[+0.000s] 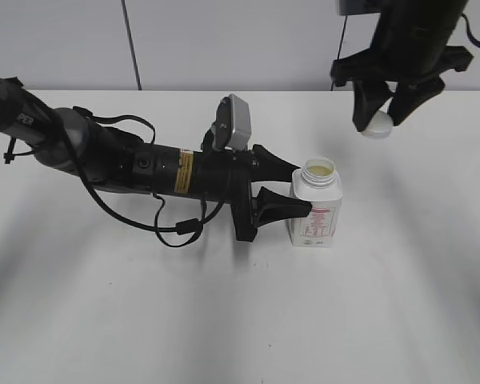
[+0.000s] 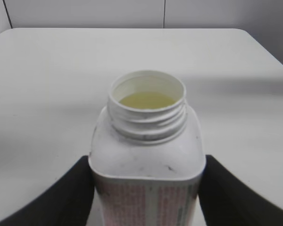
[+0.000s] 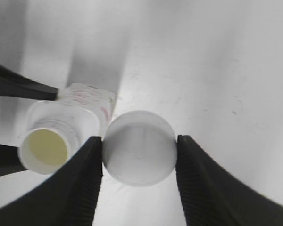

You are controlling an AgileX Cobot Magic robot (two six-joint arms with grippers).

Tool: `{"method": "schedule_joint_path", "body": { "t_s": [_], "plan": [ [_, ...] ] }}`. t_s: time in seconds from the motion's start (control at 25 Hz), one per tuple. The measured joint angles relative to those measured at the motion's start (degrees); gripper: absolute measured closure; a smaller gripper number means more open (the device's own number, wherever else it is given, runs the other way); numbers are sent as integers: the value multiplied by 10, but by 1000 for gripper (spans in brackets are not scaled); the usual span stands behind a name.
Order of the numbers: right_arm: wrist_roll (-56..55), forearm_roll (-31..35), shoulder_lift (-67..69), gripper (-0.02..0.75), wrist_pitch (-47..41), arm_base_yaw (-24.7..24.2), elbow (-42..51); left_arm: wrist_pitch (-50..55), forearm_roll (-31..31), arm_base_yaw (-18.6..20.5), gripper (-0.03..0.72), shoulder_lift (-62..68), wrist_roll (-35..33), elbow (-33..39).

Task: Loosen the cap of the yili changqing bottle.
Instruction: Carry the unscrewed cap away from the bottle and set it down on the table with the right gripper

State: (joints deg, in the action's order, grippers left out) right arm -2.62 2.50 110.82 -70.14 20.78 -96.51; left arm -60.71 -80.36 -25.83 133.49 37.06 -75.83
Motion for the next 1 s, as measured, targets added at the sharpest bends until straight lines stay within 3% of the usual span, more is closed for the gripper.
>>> {"method": "schedule_joint_path", "body": {
  "t_s": [0.28, 0.48, 0.76, 1.0],
  "plan": [
    [20, -1, -42, 356, 3, -86, 113, 0, 0, 0, 272, 0, 0, 0],
    [29, -5, -65, 356, 59, -130, 213, 0, 0, 0, 272, 0, 0, 0],
    [34, -3, -64, 356, 200, -135, 283, -1, 0, 0, 273, 0, 0, 0],
    [34, -3, -20, 356, 256, -135, 283, -1, 0, 0, 273, 0, 0, 0]
  ]
}}
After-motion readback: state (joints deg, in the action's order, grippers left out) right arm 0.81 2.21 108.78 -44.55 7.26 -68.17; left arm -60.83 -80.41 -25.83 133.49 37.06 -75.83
